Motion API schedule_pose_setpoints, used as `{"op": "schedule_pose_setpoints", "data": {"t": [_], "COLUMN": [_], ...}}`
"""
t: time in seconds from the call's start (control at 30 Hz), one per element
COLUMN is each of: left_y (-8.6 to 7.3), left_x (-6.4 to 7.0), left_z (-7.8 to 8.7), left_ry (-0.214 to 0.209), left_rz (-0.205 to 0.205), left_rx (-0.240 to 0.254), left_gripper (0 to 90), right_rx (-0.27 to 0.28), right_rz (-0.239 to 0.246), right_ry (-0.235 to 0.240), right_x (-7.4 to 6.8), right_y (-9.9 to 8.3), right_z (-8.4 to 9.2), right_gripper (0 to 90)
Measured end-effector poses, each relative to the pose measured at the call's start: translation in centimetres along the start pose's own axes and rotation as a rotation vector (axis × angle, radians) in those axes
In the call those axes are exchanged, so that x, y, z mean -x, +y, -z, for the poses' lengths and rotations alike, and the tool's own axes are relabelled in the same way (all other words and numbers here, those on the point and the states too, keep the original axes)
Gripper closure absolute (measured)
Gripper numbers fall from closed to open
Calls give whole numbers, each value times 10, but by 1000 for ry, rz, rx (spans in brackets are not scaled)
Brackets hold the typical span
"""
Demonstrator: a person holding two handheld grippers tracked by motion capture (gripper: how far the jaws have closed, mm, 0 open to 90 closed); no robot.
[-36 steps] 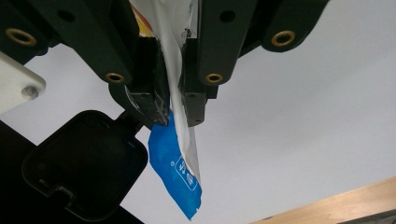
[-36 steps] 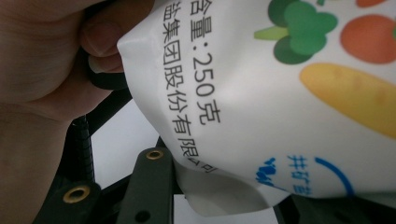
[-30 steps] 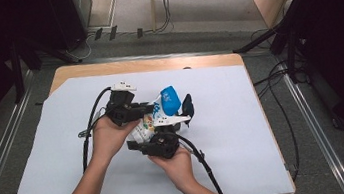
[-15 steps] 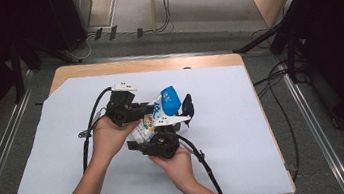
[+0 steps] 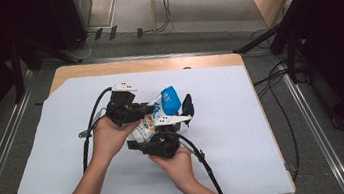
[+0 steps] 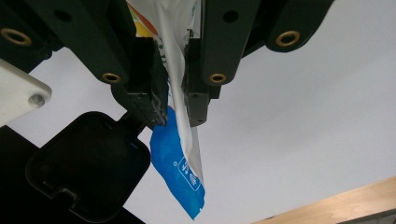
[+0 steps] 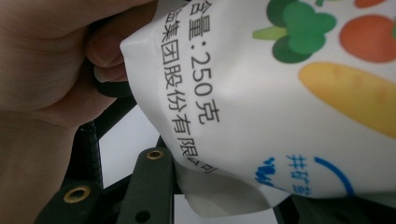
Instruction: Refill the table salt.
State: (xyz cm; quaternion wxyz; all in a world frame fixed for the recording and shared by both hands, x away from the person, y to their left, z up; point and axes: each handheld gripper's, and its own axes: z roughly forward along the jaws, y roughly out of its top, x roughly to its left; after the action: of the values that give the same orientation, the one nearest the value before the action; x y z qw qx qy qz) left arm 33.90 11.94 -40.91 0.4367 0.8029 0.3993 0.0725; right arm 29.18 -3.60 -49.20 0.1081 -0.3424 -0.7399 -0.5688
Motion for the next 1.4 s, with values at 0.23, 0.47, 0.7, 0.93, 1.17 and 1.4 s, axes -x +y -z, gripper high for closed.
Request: {"op": "schedule_pose_setpoints", "data": {"t": [0.23, 0.47, 0.7, 0.93, 1.17, 1.4], "left_y": [-1, -1, -1, -1, -1, -1], "left_x": [0, 2, 3, 4, 4, 4], "left_z": [0, -1, 0, -1, -1, -1], "left_ry": [3, 13, 19, 33, 35, 32], "left_rz": [-1, -8, -6, -6, -10, -13], "left_rx": [-4, 4, 4, 10, 10, 7], "left_gripper": [801, 837, 869, 881, 881, 876], "right_rx": [-4, -9, -13, -24, -34, -29], "right_rz": [4, 9, 31, 58, 70, 43], "right_ry": [-7, -8, -20, -42, -58, -38], "right_x": [0, -1, -2, -4, -5, -3], "right_y": [0, 0, 0, 1, 1, 1], "right_z": [0, 0, 0, 0, 0, 0], "right_gripper": [692, 688, 653, 630, 656, 674]}}
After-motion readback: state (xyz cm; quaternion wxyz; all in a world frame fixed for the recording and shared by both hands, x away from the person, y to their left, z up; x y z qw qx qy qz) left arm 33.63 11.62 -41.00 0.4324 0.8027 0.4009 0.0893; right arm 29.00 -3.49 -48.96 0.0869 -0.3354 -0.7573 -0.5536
